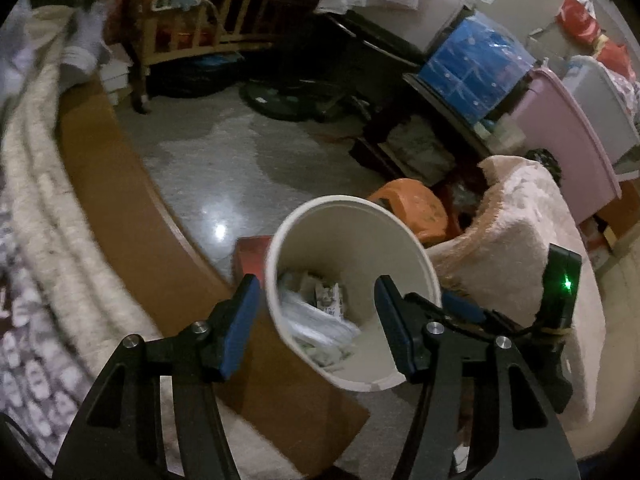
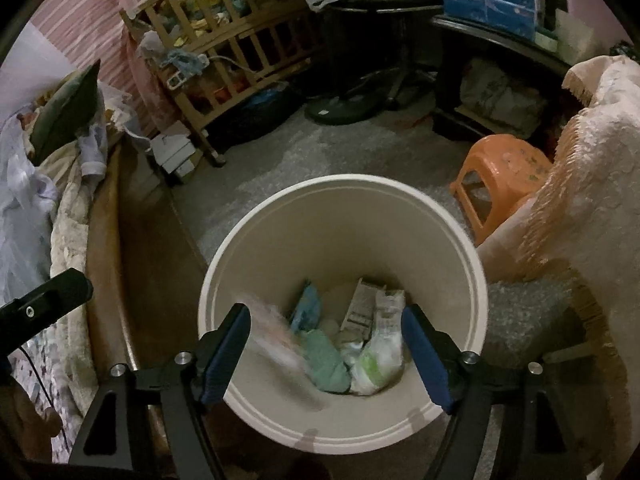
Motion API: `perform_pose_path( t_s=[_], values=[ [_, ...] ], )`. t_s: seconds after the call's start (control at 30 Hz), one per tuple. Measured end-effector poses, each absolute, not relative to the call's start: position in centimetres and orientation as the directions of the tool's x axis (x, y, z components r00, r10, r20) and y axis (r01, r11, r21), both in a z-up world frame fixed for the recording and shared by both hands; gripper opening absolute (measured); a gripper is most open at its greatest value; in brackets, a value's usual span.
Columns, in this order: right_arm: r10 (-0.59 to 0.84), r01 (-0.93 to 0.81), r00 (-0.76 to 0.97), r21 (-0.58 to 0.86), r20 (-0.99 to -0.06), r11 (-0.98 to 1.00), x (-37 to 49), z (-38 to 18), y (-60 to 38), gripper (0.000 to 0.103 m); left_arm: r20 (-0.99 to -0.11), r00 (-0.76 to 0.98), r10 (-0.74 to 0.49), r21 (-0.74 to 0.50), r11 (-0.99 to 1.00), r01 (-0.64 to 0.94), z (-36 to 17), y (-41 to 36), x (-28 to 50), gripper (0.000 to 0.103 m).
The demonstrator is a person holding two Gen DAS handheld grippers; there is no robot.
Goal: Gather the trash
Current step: 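Open the right tool to drop the package while the left tool drops the wrapper, then return both tools to the bed toward the remaining packets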
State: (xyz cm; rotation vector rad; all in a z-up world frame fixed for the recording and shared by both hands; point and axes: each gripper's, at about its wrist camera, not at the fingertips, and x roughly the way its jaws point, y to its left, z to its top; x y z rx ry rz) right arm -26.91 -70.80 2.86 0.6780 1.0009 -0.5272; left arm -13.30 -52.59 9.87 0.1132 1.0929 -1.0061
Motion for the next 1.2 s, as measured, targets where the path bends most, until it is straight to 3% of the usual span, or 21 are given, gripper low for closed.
perform_pose_path(
  t_s=[0.37, 0.77, 1.2],
  values=[
    [-0.085, 0.593, 0.507, 0.275, -0.858, 0.757, -24.4, 5.4, -66.7, 0.076, -0.792, 0.279, -0.544, -0.226, 0.684, 0.694, 11.3, -46.6, -12.4, 0.058],
    [-0.012, 0.422, 0.579, 0.286, -0.816, 0.86, -19.3, 9.3, -58.7, 0.076, -0.793, 0.411, -0.45, -0.161, 0.805, 0.572, 11.3, -36.1, -10.2, 0.058],
    [0.155, 0.184, 0.568, 0.308, -0.809, 0.933, -12.0, 9.8, -46.8, 0.076, -0.813, 0.495, -0.307, -0.118, 0.918, 0.378, 10.9, -23.2, -6.7, 0.058]
  ],
)
